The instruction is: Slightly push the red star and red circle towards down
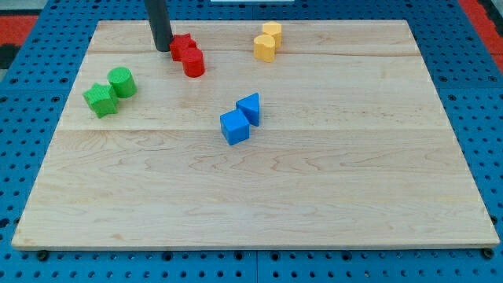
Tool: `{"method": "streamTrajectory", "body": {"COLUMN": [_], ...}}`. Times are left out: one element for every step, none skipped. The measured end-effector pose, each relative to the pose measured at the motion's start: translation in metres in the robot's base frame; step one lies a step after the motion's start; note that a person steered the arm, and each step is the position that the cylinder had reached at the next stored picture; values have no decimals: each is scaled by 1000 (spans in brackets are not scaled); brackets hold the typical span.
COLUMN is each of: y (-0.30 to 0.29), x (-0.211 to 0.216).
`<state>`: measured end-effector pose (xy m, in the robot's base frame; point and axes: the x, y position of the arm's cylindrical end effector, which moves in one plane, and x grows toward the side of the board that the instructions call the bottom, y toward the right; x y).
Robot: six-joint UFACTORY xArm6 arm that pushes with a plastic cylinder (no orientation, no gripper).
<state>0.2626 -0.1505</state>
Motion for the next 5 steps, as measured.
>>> {"method": "streamTrajectory", "body": {"y": [0, -36, -22, 15, 13], "x": [-2, -19, -36, -58, -66]}}
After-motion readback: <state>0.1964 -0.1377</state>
